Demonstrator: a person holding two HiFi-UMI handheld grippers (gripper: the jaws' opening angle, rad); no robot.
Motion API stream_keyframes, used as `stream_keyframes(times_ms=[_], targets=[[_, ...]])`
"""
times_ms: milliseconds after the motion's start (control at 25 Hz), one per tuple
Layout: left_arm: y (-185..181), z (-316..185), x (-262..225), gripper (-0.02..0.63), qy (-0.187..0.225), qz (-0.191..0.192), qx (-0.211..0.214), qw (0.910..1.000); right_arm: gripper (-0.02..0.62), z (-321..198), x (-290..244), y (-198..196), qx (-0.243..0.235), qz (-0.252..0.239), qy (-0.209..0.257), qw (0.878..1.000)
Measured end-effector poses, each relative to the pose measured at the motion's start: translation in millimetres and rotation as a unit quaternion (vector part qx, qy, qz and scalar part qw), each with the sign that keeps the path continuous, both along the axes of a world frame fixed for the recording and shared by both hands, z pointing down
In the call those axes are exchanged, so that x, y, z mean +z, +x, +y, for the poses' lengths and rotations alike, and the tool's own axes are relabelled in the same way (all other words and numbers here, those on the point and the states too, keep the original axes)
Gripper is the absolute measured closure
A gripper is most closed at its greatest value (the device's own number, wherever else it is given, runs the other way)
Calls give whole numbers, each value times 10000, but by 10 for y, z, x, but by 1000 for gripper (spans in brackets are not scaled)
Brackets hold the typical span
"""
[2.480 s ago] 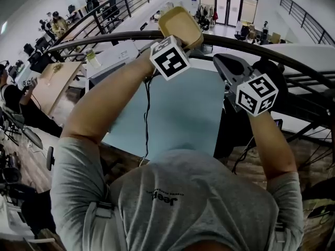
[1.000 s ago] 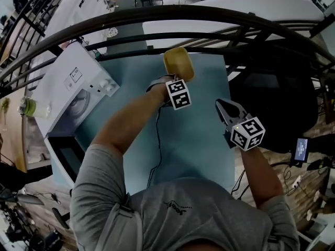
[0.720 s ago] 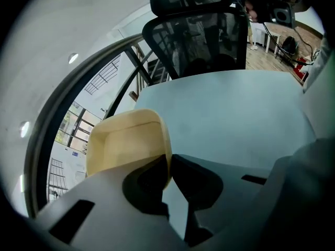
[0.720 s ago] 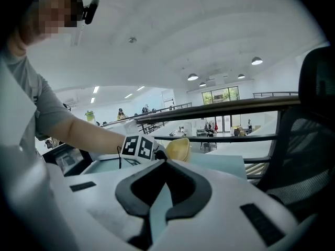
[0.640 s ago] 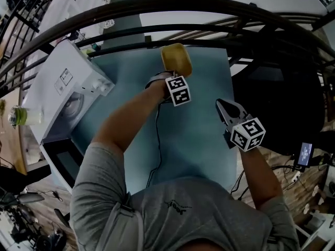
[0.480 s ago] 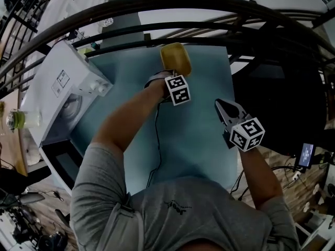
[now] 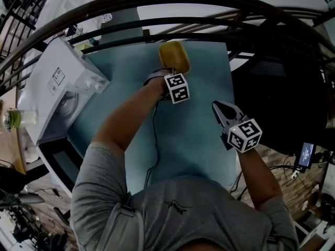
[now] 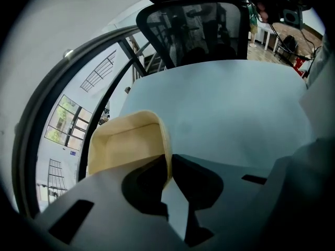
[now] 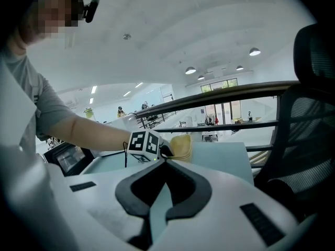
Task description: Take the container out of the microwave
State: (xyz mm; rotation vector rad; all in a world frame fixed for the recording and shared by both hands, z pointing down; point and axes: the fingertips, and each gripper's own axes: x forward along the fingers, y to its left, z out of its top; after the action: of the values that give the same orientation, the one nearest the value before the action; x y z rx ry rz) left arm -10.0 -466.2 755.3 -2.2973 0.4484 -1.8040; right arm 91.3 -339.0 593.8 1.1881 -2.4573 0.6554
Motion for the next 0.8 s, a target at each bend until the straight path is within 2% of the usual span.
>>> stream_keyframes(times_ms=[160,280,320,440,600,800], targets=[[-3,-20,25,537,262,-184,65,9995,578,64,-36,23,31,13,0,10000],[-5,9,18,427,278,-145,-33,9995,578,105,-106,22,31,34,53,10000],[1,19,-17,409,289,-68,-93,9995,578,118,-131,22,26,45,68,10000],[18,29,-220,383,426,207,-276,9985,578,156,-221,6,-17,88,108,9999],[33,112,-606,381,514,665,-518,9951,578,217,-410,-69,-111,103,239,9996],[66,455,-1060,382,319,1534,-968,9829,578,303,-632,-187,-210,34,432,9988]])
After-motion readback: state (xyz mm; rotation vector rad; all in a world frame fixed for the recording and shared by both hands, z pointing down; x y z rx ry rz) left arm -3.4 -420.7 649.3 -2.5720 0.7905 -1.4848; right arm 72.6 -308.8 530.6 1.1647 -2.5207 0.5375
